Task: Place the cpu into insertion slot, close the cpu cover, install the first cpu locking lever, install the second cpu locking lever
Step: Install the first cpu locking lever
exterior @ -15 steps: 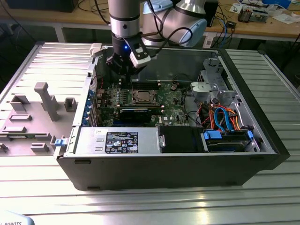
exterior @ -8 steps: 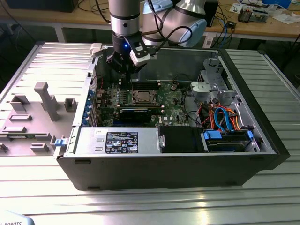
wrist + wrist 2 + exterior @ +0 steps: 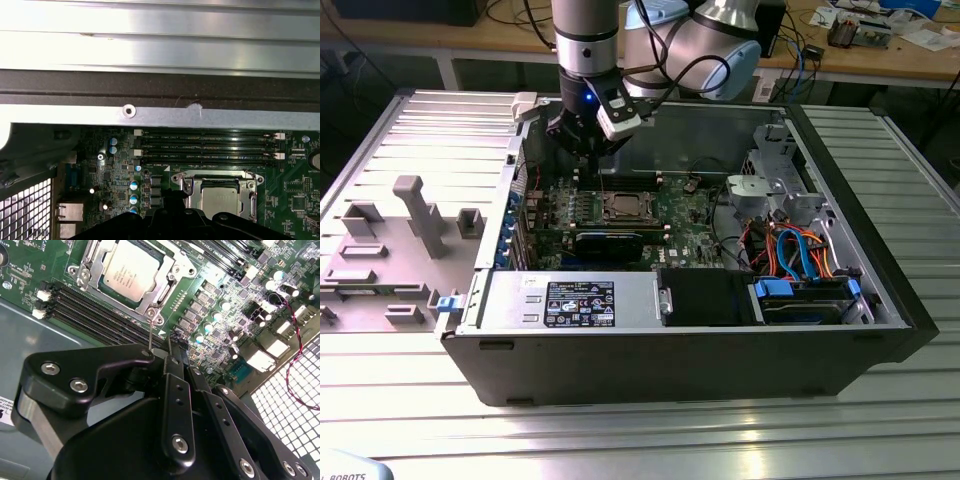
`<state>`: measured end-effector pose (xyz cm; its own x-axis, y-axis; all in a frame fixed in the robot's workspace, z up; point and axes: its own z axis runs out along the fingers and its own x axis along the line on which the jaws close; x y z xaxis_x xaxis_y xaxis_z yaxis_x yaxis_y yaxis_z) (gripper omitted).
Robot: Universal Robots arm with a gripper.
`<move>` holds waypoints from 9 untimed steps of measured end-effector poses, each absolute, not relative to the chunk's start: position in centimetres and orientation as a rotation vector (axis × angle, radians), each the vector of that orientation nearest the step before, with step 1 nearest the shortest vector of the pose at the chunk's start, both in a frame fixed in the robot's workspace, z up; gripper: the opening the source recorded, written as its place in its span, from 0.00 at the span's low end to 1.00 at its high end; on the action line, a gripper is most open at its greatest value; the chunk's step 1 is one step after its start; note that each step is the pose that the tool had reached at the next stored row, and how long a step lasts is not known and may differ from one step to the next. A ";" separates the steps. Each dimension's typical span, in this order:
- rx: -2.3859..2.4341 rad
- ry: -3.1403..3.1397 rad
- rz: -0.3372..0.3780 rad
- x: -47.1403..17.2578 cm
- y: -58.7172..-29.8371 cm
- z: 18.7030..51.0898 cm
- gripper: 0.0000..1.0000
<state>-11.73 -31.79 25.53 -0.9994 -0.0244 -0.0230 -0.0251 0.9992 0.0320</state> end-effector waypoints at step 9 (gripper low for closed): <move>-0.039 3.118 0.050 -11.7 -31.4 25.5 0.11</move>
<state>-11.73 -31.43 25.53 -0.9994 -0.0243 -0.0230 -0.0251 0.9992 0.0320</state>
